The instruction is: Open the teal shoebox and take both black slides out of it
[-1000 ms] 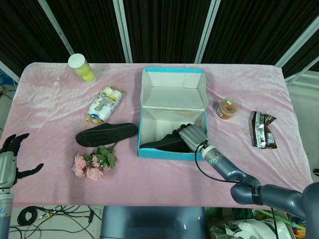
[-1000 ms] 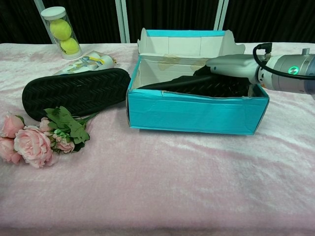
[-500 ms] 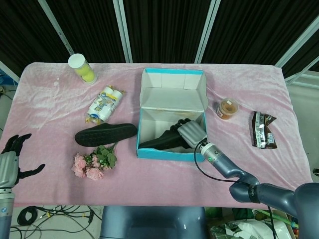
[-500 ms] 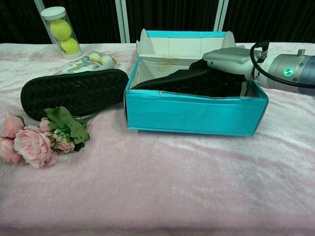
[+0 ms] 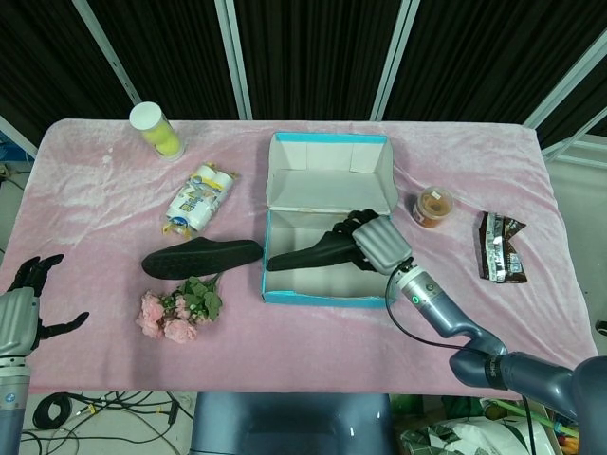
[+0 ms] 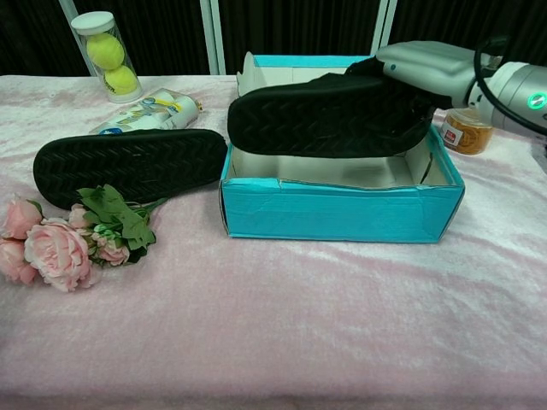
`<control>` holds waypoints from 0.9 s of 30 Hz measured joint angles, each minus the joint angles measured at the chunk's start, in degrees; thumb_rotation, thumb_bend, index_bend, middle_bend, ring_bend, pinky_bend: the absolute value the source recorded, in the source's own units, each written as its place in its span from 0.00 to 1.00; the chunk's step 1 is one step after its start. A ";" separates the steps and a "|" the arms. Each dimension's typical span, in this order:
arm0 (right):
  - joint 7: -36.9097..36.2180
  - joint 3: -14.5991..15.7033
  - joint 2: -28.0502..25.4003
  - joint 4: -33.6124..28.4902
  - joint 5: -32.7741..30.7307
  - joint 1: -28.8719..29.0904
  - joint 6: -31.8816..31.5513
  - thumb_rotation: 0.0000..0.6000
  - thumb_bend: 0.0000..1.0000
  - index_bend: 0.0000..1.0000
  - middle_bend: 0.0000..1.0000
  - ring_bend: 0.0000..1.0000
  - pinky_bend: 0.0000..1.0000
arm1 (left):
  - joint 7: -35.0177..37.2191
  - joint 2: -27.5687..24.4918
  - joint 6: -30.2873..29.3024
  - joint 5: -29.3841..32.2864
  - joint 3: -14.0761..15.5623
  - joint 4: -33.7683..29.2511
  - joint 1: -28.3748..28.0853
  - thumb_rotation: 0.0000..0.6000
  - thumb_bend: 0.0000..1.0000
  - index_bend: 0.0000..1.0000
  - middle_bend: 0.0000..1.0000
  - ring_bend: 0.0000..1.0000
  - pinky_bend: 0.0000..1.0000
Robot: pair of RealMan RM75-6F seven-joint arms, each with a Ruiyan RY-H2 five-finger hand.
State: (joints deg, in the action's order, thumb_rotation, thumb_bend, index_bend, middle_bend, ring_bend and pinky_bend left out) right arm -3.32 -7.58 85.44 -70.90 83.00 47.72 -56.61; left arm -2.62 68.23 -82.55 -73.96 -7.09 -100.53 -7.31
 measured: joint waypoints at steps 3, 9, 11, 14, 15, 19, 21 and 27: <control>-1.68 -0.27 -1.44 -0.75 0.59 -1.24 -2.39 1.00 0.59 0.67 0.51 0.25 0.28 | -0.12 -0.14 0.03 -0.15 -0.01 -0.10 -0.03 1.00 0.00 0.15 0.19 0.08 0.31; -3.65 -0.81 -5.60 -4.18 1.93 -4.29 -8.36 1.00 0.59 0.67 0.51 0.25 0.28 | -0.32 -0.34 -0.03 -0.53 -0.19 -0.48 -0.18 1.00 0.00 0.15 0.19 0.08 0.31; -4.24 -0.92 -7.59 -5.77 2.32 -5.73 -10.55 1.00 0.59 0.67 0.51 0.25 0.28 | -0.36 -0.42 -0.20 -0.75 -0.25 -0.63 -0.20 1.00 0.00 0.15 0.19 0.08 0.31; -4.92 -0.73 -10.53 -7.82 2.89 -8.29 -13.71 1.00 0.59 0.67 0.51 0.24 0.28 | -0.34 -0.56 -0.71 -1.19 -0.34 -0.80 -0.12 1.00 0.00 0.15 0.19 0.08 0.31; -5.12 -0.56 -11.44 -8.39 3.06 -9.17 -14.63 1.00 0.59 0.67 0.51 0.24 0.28 | -0.31 -0.65 -0.86 -1.35 -0.36 -0.88 -0.07 1.00 0.00 0.15 0.19 0.08 0.31; -5.86 0.86 -14.94 -9.87 3.44 -13.28 -17.50 1.00 0.58 0.67 0.51 0.24 0.28 | -0.27 -0.93 -1.04 -1.77 -0.23 -1.15 0.07 1.00 0.00 0.15 0.19 0.08 0.31; -6.02 1.57 -15.87 -9.89 3.08 -14.95 -17.93 1.00 0.58 0.67 0.50 0.24 0.28 | -0.28 -1.09 -1.21 -2.09 -0.10 -1.40 0.18 1.00 0.00 0.15 0.19 0.08 0.31; -8.01 2.38 -17.16 -7.49 -1.00 -18.56 -17.60 1.00 0.58 0.67 0.47 0.23 0.28 | -0.50 -1.56 -2.22 -3.16 0.41 -2.39 0.79 1.00 0.00 0.15 0.19 0.08 0.31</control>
State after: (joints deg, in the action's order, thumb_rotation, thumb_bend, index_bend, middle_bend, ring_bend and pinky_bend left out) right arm -11.33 -5.20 68.28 -78.38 82.00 29.16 -74.21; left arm -3.12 66.67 -84.76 -77.12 -6.68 -102.92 -6.52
